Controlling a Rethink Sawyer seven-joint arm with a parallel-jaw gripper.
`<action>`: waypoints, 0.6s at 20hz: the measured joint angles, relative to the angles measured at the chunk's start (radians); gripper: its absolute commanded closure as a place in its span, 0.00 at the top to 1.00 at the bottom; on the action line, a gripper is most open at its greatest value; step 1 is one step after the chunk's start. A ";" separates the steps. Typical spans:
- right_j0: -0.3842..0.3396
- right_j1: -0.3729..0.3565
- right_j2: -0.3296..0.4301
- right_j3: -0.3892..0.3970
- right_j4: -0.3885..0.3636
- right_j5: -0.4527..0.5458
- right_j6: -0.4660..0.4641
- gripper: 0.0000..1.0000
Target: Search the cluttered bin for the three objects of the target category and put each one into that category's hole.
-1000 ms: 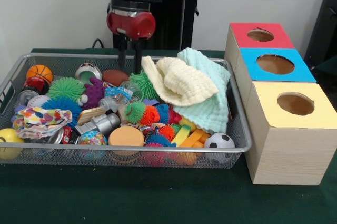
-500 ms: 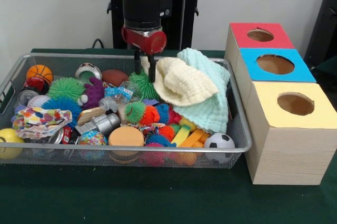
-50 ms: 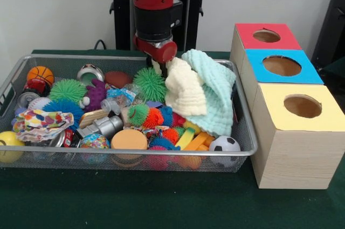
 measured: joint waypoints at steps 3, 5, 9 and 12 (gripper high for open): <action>0.021 0.009 -0.024 -0.008 0.000 -0.020 0.000 1.00; 0.029 0.013 -0.034 -0.010 0.000 -0.033 0.000 1.00; 0.050 0.033 -0.070 -0.012 0.000 -0.098 0.000 1.00; 0.084 0.064 -0.111 -0.012 0.000 -0.221 0.000 0.00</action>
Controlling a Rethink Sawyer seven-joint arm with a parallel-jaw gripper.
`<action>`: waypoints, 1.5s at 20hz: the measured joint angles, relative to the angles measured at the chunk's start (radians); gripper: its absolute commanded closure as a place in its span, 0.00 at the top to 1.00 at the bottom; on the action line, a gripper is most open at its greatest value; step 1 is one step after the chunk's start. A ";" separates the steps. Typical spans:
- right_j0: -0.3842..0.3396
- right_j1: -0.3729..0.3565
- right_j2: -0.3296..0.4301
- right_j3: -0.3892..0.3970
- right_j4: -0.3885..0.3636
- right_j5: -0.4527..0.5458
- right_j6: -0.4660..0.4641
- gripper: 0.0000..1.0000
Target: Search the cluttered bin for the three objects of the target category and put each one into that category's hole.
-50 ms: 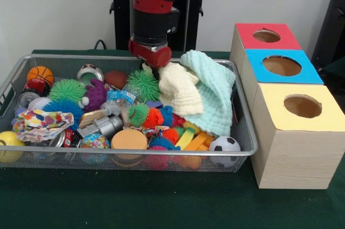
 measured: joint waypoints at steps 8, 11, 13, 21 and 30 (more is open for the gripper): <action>0.035 0.039 -0.052 0.027 -0.014 -0.240 0.000 0.00; 0.027 0.027 -0.068 0.055 -0.047 -0.316 0.000 0.00; 0.015 0.013 -0.074 0.070 -0.071 -0.334 0.000 0.00; -0.093 -0.110 -0.076 0.082 -0.213 -0.297 0.000 0.00; -0.120 -0.209 -0.087 0.081 -0.291 -0.186 0.000 0.00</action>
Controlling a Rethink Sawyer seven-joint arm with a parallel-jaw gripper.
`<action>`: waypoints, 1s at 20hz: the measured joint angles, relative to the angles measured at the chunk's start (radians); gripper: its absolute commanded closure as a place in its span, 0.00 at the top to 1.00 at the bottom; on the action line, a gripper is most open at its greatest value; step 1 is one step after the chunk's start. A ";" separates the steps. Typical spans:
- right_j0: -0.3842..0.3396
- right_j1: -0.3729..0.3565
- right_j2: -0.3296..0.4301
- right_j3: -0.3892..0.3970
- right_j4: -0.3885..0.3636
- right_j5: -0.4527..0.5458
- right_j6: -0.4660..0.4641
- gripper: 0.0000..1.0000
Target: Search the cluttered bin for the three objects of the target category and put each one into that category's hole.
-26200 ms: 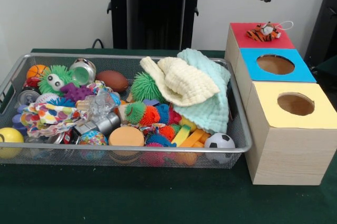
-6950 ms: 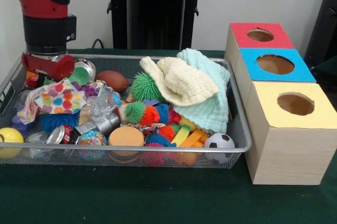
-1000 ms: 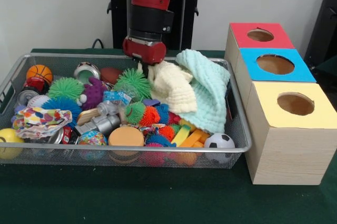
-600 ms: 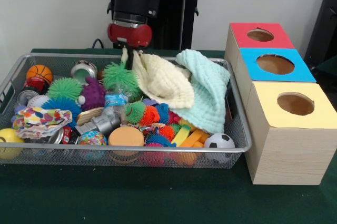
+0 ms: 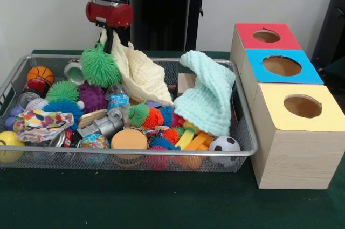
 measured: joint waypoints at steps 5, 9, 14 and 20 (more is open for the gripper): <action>0.017 -0.015 -0.011 -0.003 -0.006 0.001 0.000 0.00; 0.017 -0.033 -0.011 -0.012 -0.034 0.004 0.000 0.00; 0.003 -0.072 -0.004 -0.027 -0.076 0.046 0.000 0.00; -0.115 -0.185 0.099 -0.035 -0.126 0.236 0.000 0.00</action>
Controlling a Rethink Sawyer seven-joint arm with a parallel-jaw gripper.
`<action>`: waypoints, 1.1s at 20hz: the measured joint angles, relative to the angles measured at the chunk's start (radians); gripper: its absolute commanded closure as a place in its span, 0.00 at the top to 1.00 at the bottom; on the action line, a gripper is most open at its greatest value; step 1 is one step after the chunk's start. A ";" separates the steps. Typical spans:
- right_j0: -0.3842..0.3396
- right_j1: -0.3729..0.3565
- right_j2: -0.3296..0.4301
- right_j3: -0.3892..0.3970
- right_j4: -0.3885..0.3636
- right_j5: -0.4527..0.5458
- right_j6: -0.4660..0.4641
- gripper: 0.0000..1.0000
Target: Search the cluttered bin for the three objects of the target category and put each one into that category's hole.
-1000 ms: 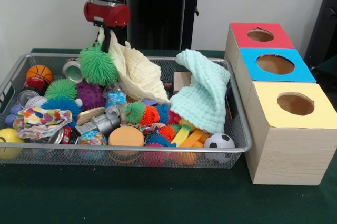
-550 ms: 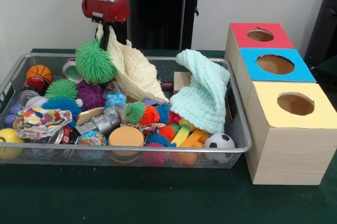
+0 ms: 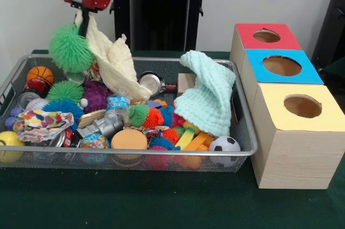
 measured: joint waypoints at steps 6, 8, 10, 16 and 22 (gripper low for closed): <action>-0.094 -0.095 0.097 -0.022 -0.001 0.177 0.000 0.00; -0.105 -0.111 0.114 -0.028 -0.001 0.197 0.000 0.00; -0.116 -0.131 0.134 -0.034 -0.001 0.215 0.000 0.00; -0.148 -0.210 0.213 -0.047 -0.002 0.256 -0.002 0.00; -0.167 -0.277 0.271 -0.049 -0.002 0.332 -0.006 0.00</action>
